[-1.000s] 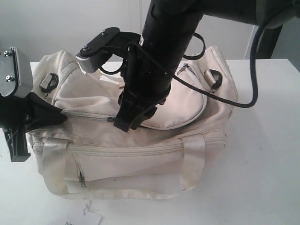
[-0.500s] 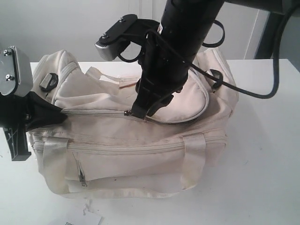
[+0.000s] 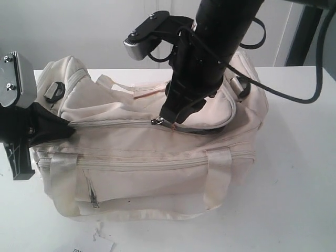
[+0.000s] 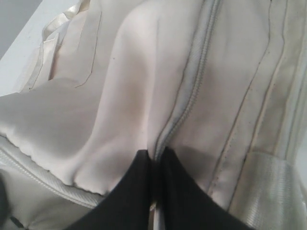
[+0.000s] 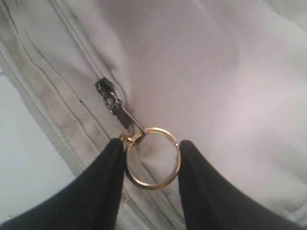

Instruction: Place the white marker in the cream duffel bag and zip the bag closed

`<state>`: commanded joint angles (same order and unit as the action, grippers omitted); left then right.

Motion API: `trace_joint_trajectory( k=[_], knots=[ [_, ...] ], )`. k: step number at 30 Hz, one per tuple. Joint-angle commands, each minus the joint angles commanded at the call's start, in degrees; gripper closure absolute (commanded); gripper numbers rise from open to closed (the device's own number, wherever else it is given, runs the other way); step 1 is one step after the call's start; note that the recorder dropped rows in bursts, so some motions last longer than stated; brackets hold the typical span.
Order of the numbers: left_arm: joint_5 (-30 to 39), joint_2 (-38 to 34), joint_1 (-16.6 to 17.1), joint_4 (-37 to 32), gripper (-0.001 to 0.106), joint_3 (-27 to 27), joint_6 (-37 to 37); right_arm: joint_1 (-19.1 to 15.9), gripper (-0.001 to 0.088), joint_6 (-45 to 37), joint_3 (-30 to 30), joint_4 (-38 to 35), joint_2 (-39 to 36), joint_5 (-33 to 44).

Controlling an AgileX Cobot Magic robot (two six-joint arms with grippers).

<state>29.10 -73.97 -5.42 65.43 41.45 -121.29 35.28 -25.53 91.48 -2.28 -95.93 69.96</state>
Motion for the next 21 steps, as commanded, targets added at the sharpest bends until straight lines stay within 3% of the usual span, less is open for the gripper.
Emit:
trace_joint_trajectory(
  k=[3,7,13,16,17,19,21],
  knots=[
    [-0.14,0.00,0.00,2.75,0.105,0.00,0.00,0.00,0.0868,0.00,0.00,-0.84,0.00,0.00],
    [-0.37,0.00,0.00,12.29,0.103,0.00,0.00,0.00,0.0868,0.00,-0.29,-2.11,-0.11,0.00],
    [3.09,0.00,0.00,16.90,0.074,0.00,0.00,0.00,0.0868,0.00,-0.29,-4.51,-0.11,0.00],
    [5.71,0.00,0.00,14.13,0.055,0.00,3.44,0.00,0.0868,-0.93,-0.29,-7.38,-0.11,0.00],
    [6.22,0.40,0.00,10.04,0.050,0.00,7.28,0.00,0.0868,-2.07,-0.29,-8.08,-0.11,0.00],
    [6.34,1.72,0.11,4.22,0.045,0.00,14.64,0.00,0.0868,-3.32,-0.29,-8.34,-0.11,0.00],
    [7.56,4.13,0.11,-2.42,0.045,0.00,26.69,0.00,0.0868,-4.27,-0.29,-8.19,-0.11,0.00]
  ],
)
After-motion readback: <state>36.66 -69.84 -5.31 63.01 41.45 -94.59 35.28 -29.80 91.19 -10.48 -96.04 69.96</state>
